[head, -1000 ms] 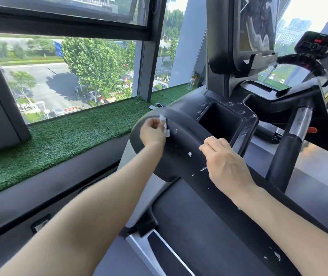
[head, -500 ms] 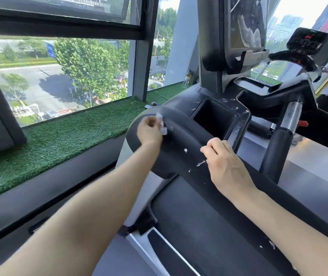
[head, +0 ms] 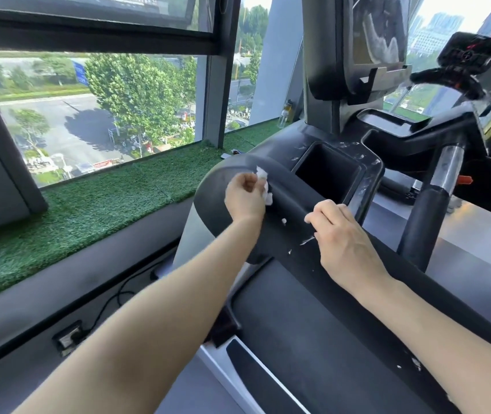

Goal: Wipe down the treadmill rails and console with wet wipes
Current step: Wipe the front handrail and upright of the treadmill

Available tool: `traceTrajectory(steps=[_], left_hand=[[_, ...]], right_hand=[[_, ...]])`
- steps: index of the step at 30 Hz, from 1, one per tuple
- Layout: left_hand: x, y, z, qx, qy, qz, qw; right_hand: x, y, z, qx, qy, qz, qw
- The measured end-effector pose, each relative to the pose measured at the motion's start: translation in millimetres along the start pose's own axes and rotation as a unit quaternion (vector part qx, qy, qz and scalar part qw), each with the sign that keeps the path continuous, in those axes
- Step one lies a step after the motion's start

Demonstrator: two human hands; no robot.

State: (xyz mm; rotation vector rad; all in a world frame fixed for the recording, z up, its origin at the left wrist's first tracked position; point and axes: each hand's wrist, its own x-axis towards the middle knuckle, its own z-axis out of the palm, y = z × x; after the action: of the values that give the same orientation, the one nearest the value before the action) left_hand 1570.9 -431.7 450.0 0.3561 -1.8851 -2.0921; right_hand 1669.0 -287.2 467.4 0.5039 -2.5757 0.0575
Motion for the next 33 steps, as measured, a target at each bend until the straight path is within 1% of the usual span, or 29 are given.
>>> traceTrajectory(steps=[3, 6, 8, 9, 16, 19, 21, 23, 25, 28, 30, 33], left_hand=[[16.0, 15.0, -2.6, 0.01, 0.01, -0.025, 1.0], [-11.2, -4.0, 1.8, 0.022, -0.005, -0.001, 1.0], [-32.8, -15.5, 4.3, 0.011, -0.031, -0.009, 0.999], [-33.8, -18.4, 5.5, 0.001, -0.032, -0.019, 0.999], [28.1, 11.4, -2.6, -0.029, 0.035, -0.101, 0.994], [8.6, 8.2, 0.5, 0.004, 0.016, -0.052, 0.999], [-21.6, -1.5, 7.2, 0.009, -0.023, -0.016, 1.0], [-33.6, -6.3, 10.4, 0.012, -0.047, 0.0, 0.999], [-18.1, 0.8, 8.0, 0.023, -0.041, -0.005, 0.999], [21.9, 15.6, -2.9, 0.038, 0.004, -0.055, 0.998], [34.9, 17.5, -7.8, 0.053, 0.014, -0.075, 0.996], [16.3, 18.2, -7.1, 0.028, 0.0, -0.05, 0.998]], right_hand=[[0.0, -0.5, -1.8, 0.006, -0.004, 0.006, 1.0], [-3.1, -0.5, -4.4, 0.003, -0.002, 0.004, 1.0], [-3.4, -0.6, -4.9, 0.0, -0.001, 0.002, 1.0], [-2.7, -0.3, -4.2, -0.003, -0.002, 0.001, 1.0], [-2.3, -2.6, -7.6, -0.001, -0.02, 0.003, 1.0], [-2.6, -3.7, -9.8, -0.013, -0.017, 0.008, 1.0], [-4.3, -4.2, -9.6, -0.018, -0.012, 0.007, 1.0], [-4.1, -4.3, -8.2, -0.019, -0.013, 0.003, 1.0], [-3.3, -3.9, -8.6, -0.017, -0.011, 0.003, 1.0], [-3.5, -4.0, -10.1, -0.021, -0.015, 0.004, 1.0], [-4.0, -4.0, -10.1, -0.022, -0.02, 0.007, 1.0], [-2.9, -4.3, -9.9, -0.02, -0.022, 0.009, 1.0]])
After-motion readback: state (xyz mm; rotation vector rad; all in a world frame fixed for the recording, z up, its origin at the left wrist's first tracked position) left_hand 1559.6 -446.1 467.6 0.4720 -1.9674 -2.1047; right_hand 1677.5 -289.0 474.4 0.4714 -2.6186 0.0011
